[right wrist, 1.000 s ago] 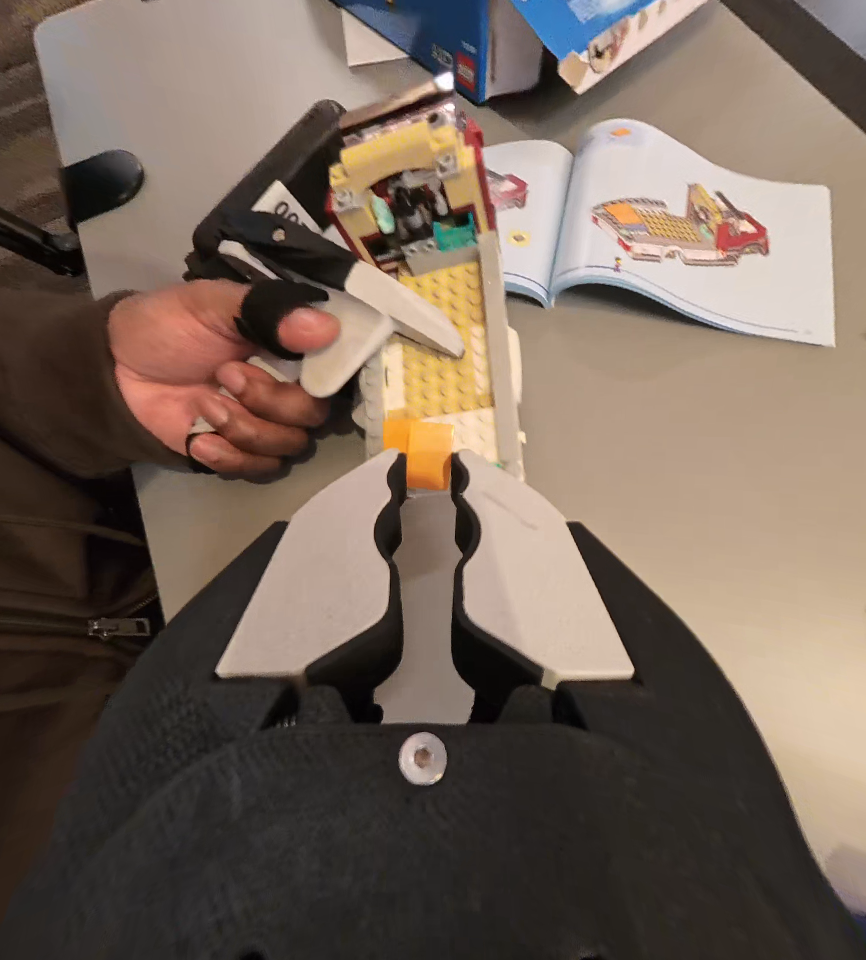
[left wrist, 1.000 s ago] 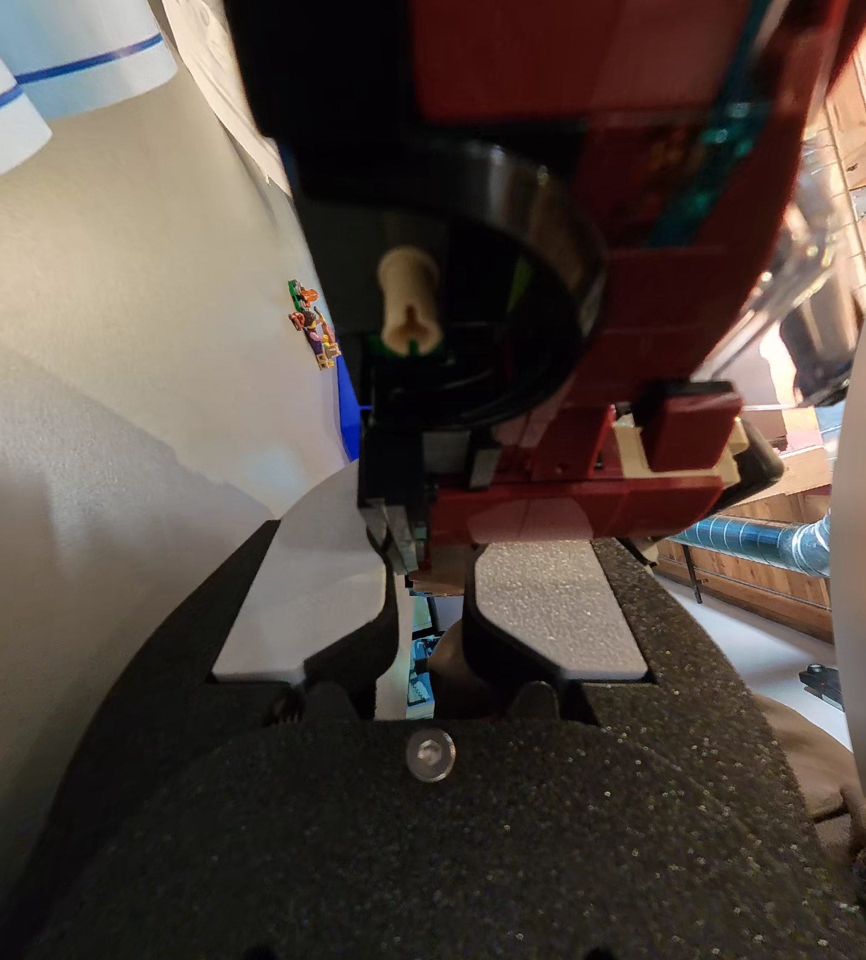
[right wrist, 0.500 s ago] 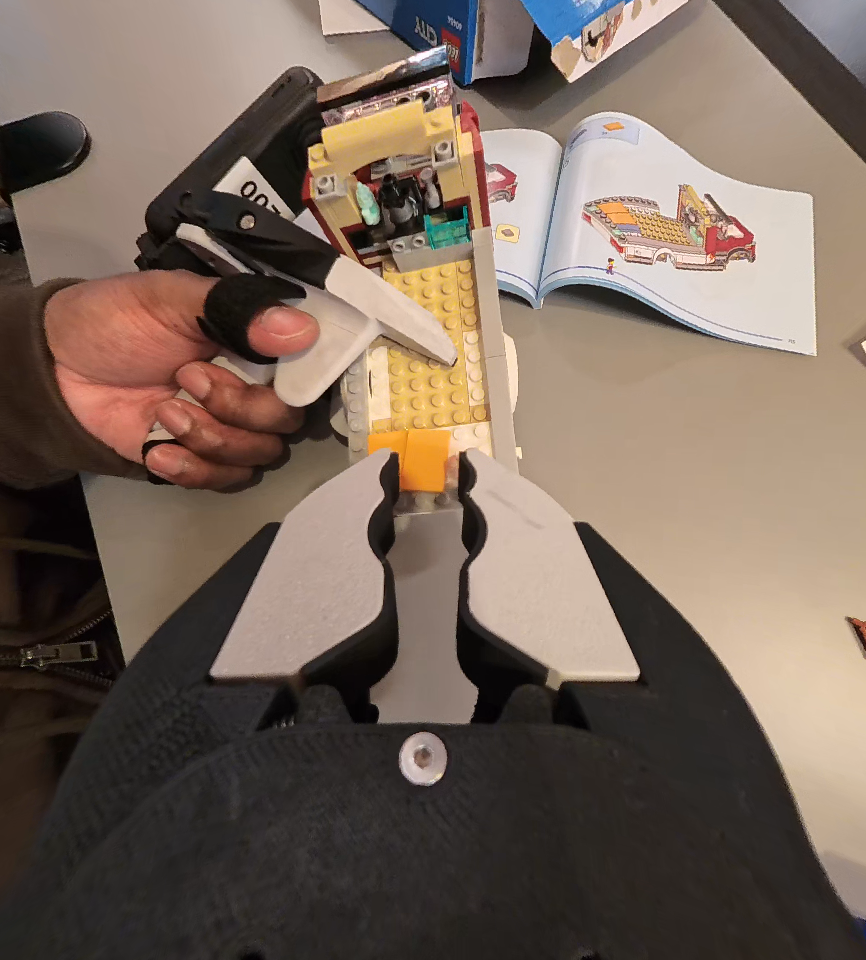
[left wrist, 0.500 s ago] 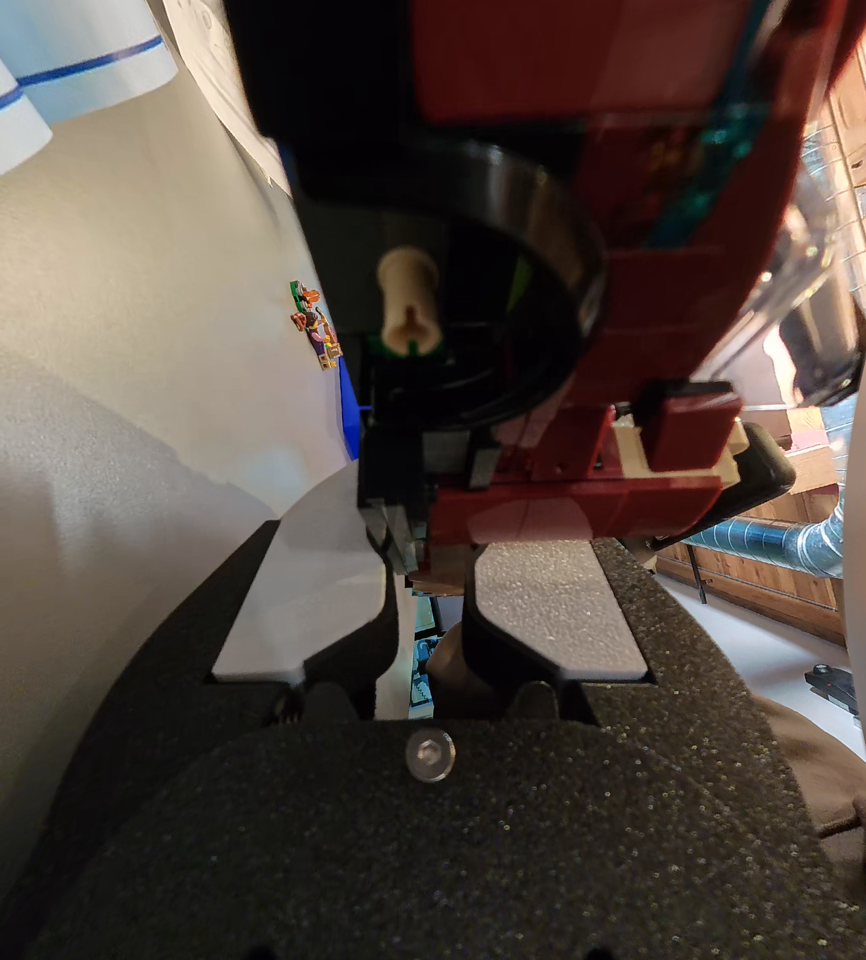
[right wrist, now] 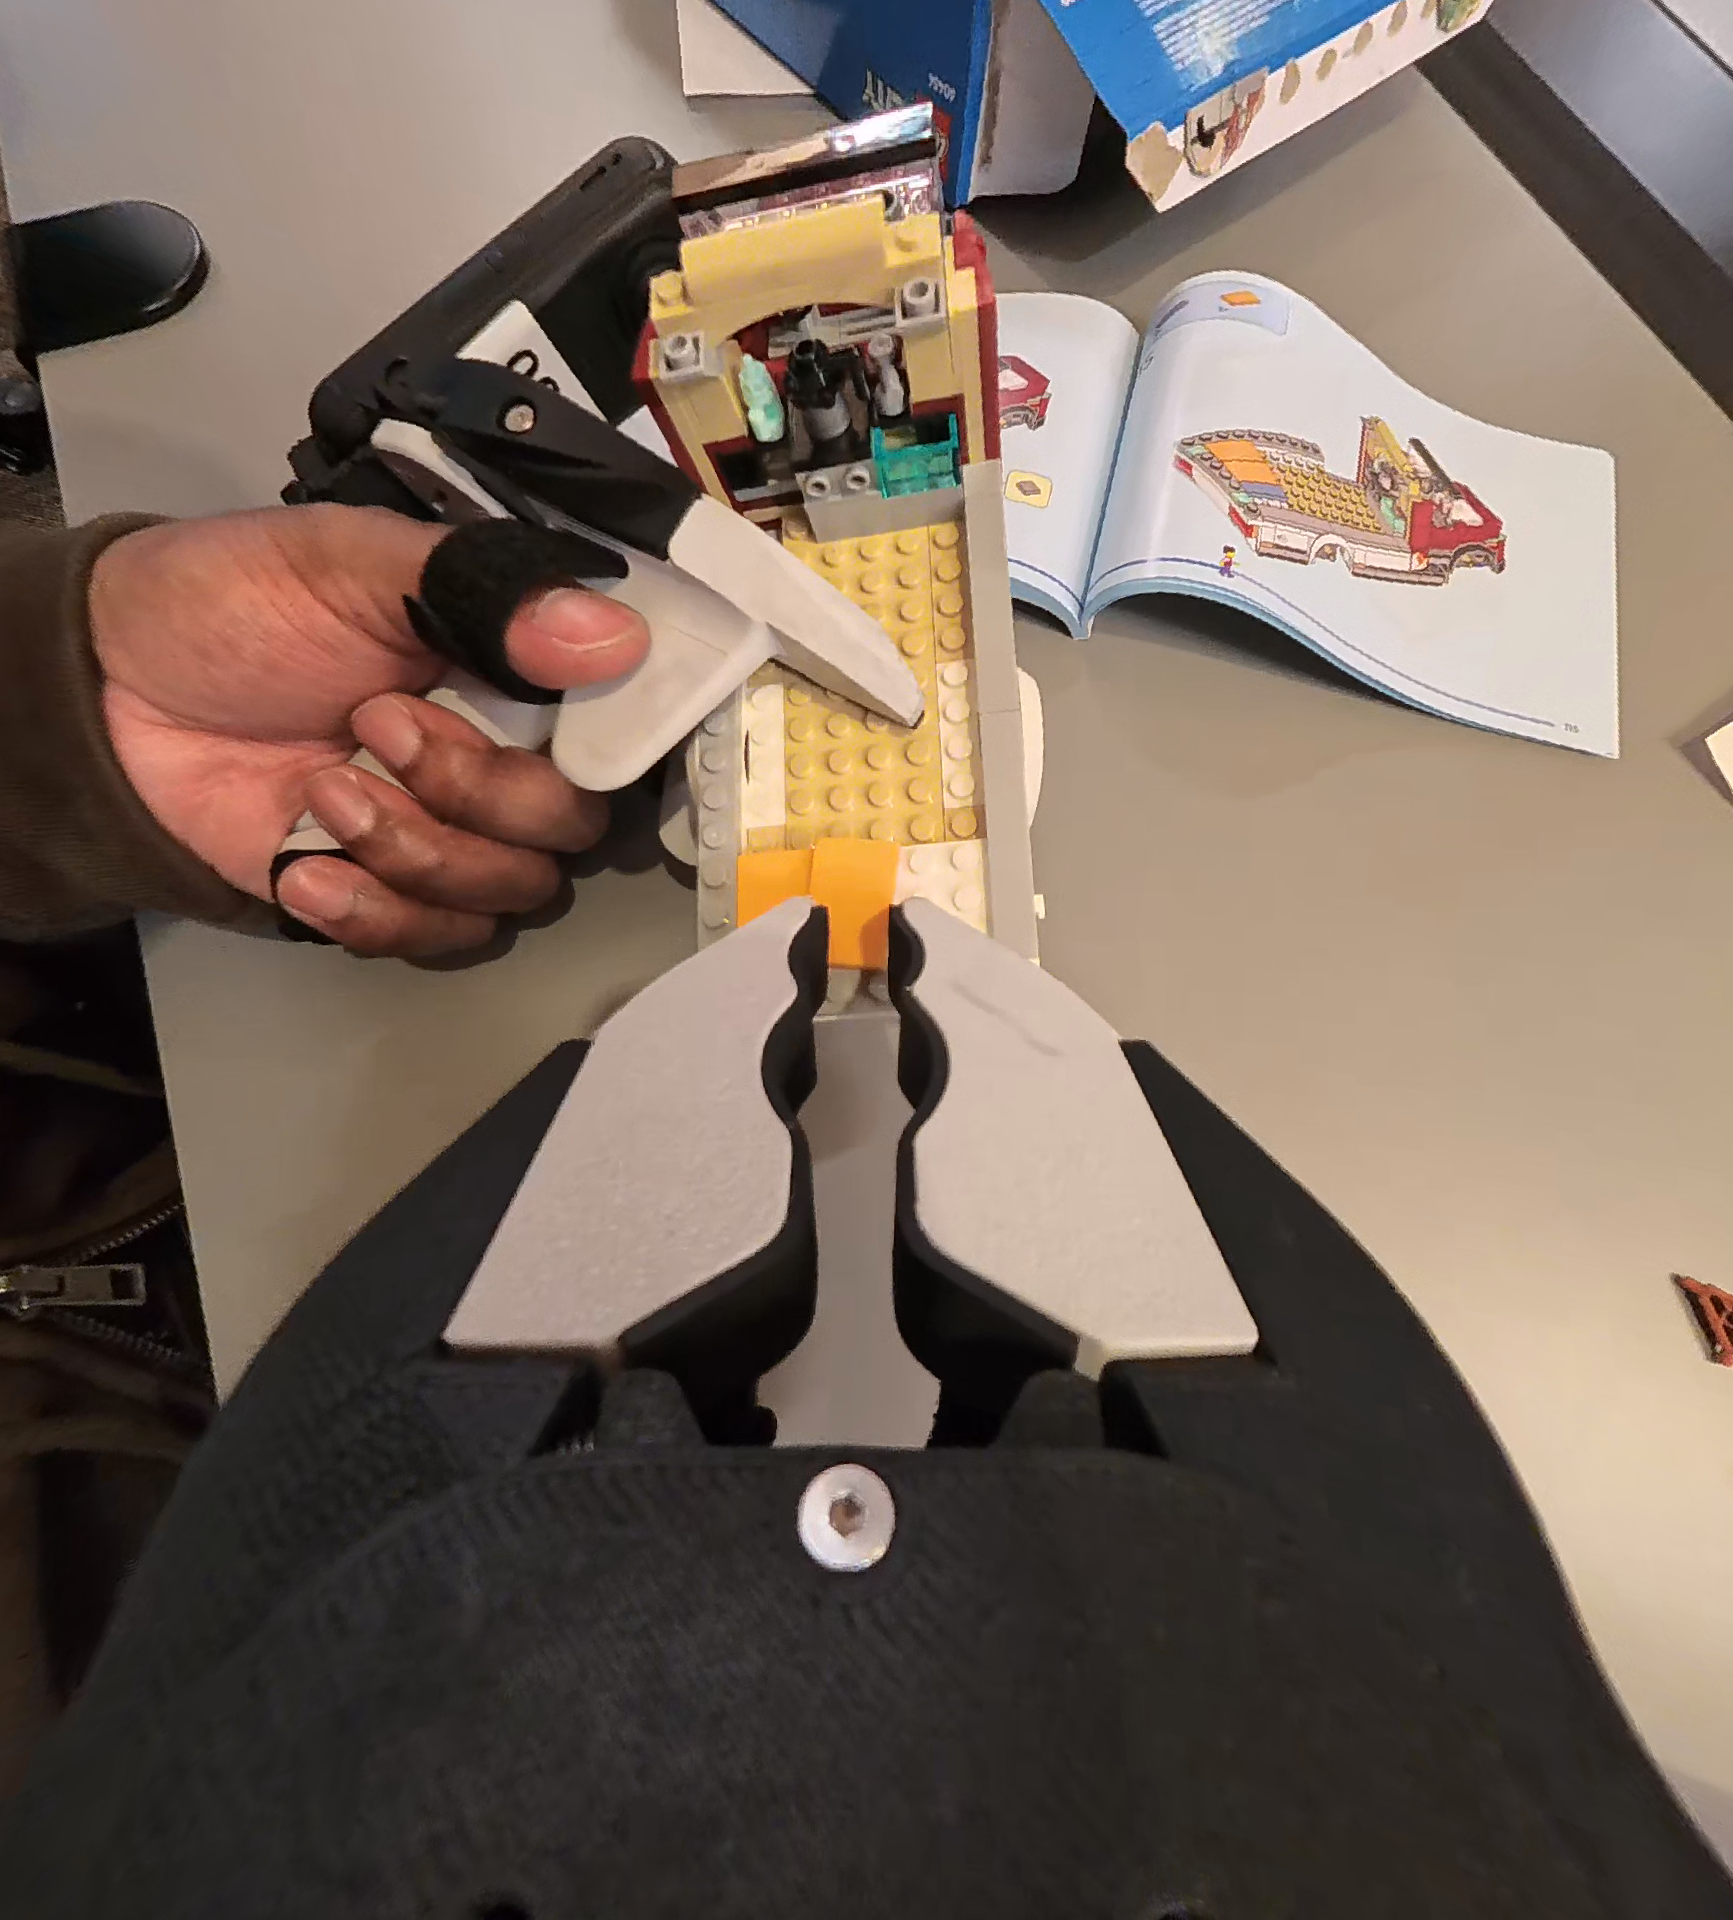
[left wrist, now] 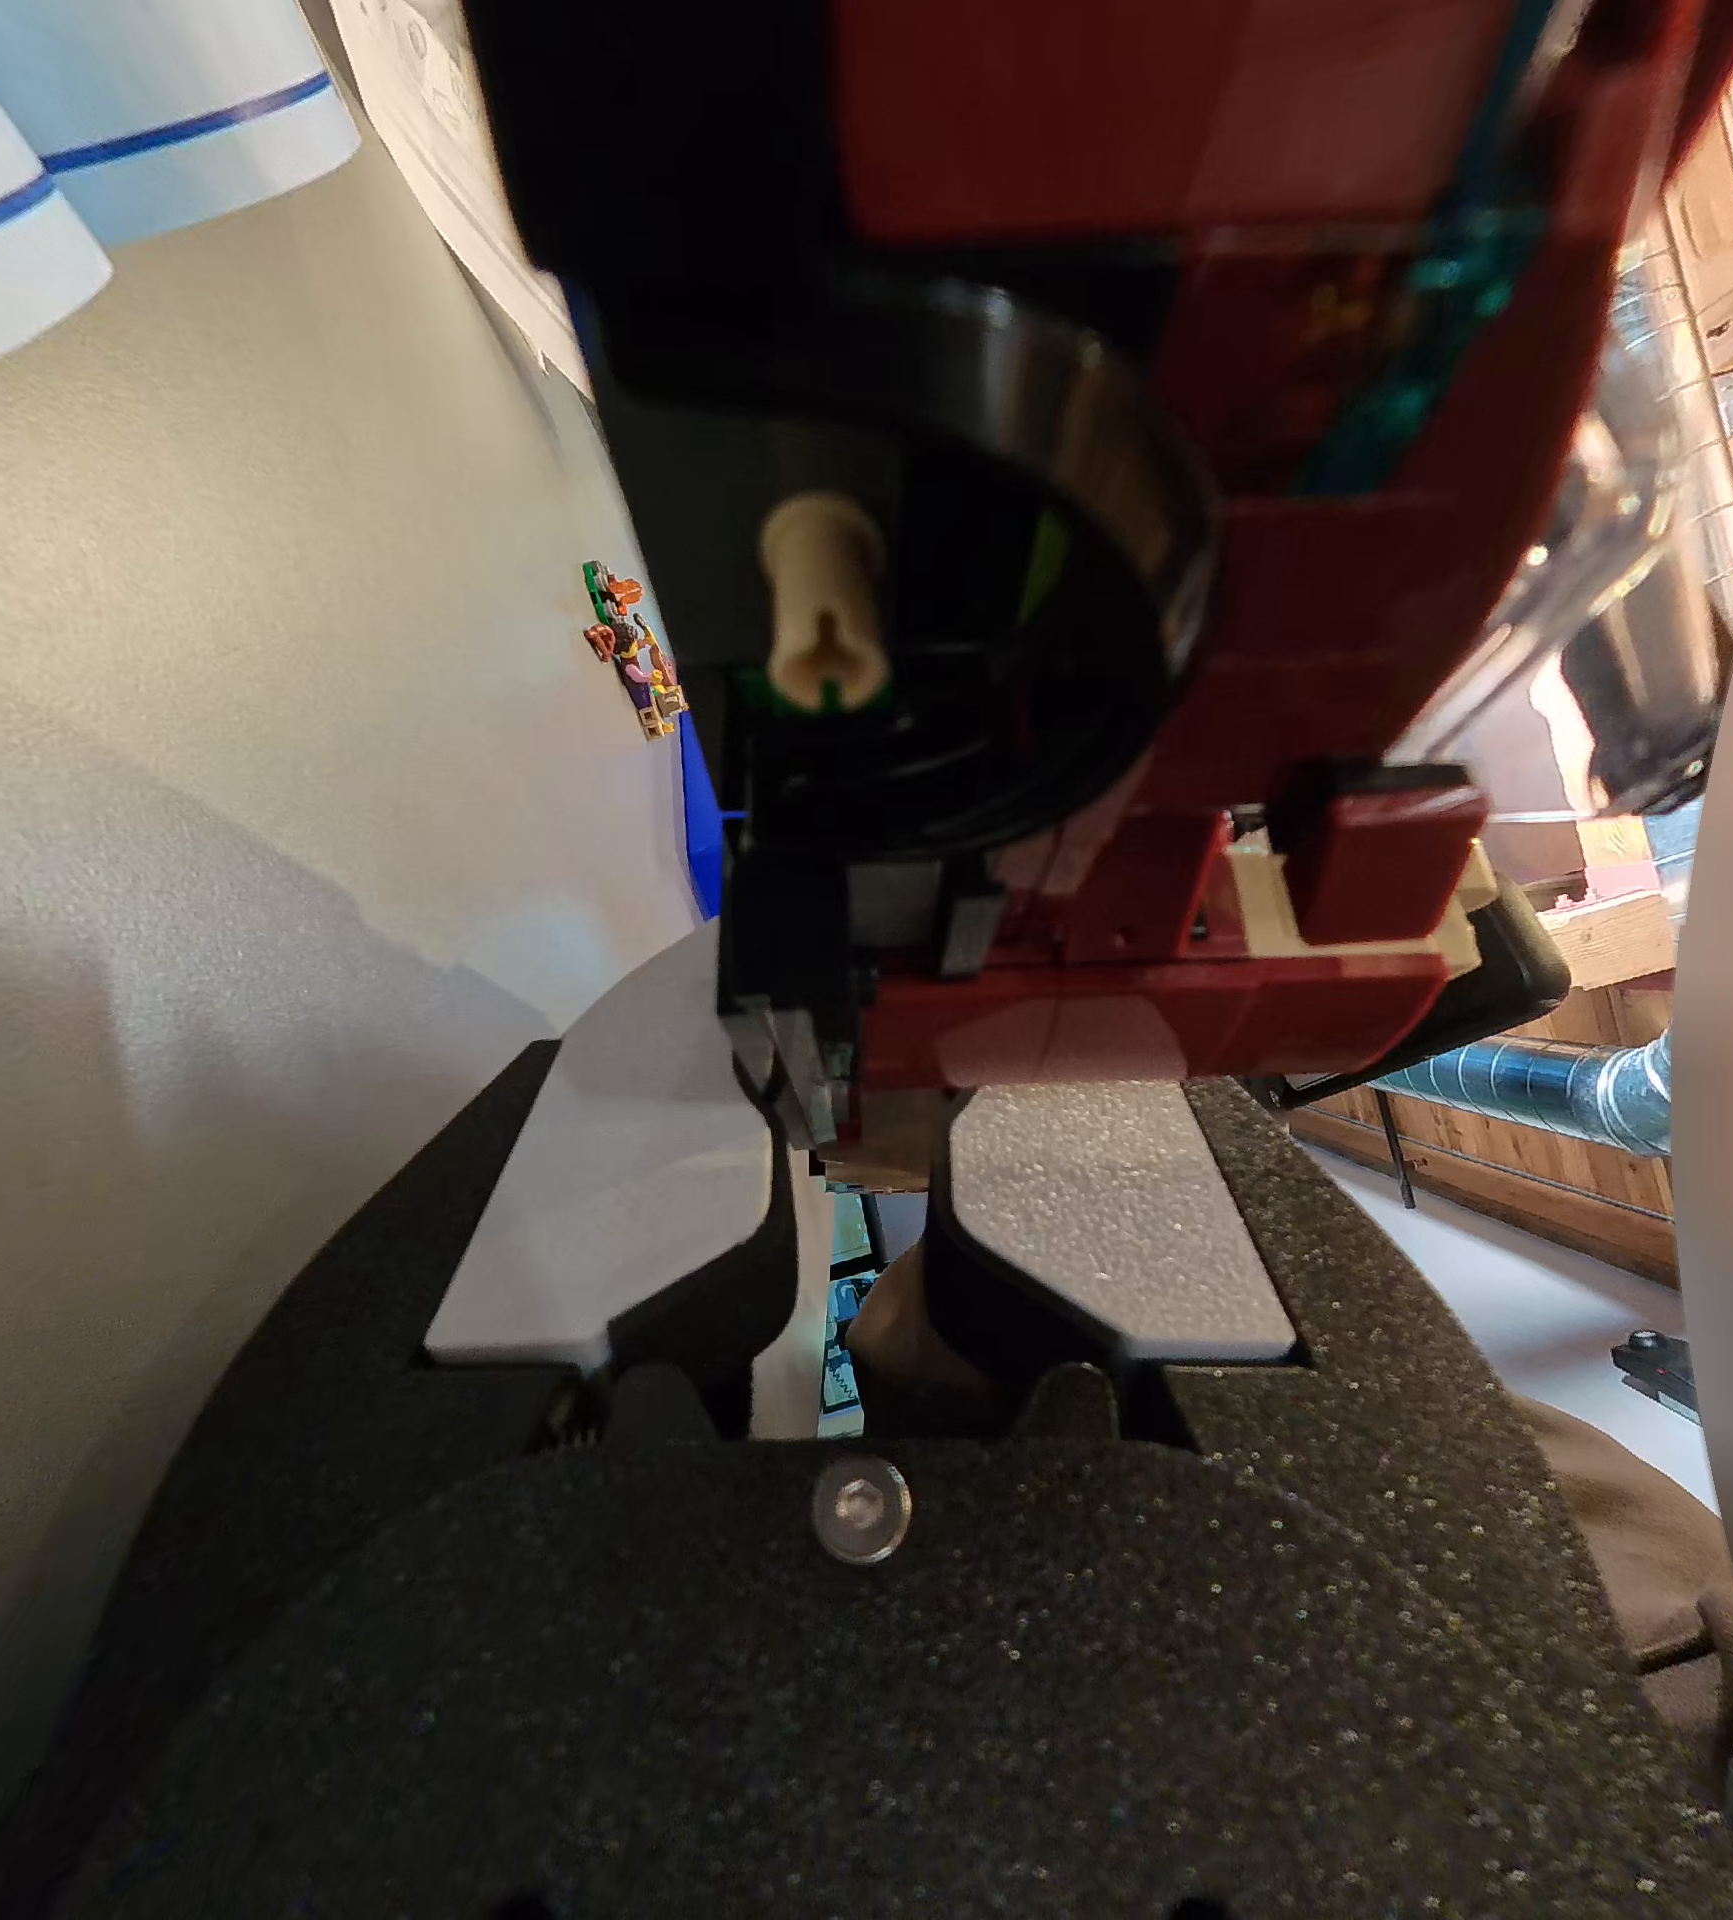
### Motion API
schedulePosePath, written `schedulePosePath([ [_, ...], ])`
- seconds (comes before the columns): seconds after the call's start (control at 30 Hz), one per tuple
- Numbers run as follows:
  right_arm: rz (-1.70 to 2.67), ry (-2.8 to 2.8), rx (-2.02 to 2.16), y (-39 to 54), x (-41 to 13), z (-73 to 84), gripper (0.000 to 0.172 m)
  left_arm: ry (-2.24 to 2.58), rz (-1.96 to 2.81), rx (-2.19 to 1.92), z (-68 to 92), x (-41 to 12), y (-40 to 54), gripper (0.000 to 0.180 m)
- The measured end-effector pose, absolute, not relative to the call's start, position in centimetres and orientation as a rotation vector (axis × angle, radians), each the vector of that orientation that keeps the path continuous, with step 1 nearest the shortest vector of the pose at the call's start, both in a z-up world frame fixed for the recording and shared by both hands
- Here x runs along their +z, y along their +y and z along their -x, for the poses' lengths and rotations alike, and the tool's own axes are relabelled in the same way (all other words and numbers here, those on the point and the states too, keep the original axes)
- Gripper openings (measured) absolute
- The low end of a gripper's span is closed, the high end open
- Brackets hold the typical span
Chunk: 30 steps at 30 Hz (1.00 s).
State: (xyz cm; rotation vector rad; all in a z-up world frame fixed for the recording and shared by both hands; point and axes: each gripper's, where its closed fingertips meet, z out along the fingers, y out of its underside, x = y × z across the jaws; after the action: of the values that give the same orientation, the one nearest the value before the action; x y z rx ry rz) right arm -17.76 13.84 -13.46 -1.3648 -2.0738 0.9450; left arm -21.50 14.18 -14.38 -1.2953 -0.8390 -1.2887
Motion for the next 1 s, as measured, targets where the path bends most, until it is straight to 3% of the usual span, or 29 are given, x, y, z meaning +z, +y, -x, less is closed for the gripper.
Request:
schedulePosePath([
  [1.0, 1.244, -2.084, 0.881, 13.59, -13.51, 18.54, 0.018, -0.84, 1.292, -1.292, 21.53, -14.37, 14.16, 0.024],
])
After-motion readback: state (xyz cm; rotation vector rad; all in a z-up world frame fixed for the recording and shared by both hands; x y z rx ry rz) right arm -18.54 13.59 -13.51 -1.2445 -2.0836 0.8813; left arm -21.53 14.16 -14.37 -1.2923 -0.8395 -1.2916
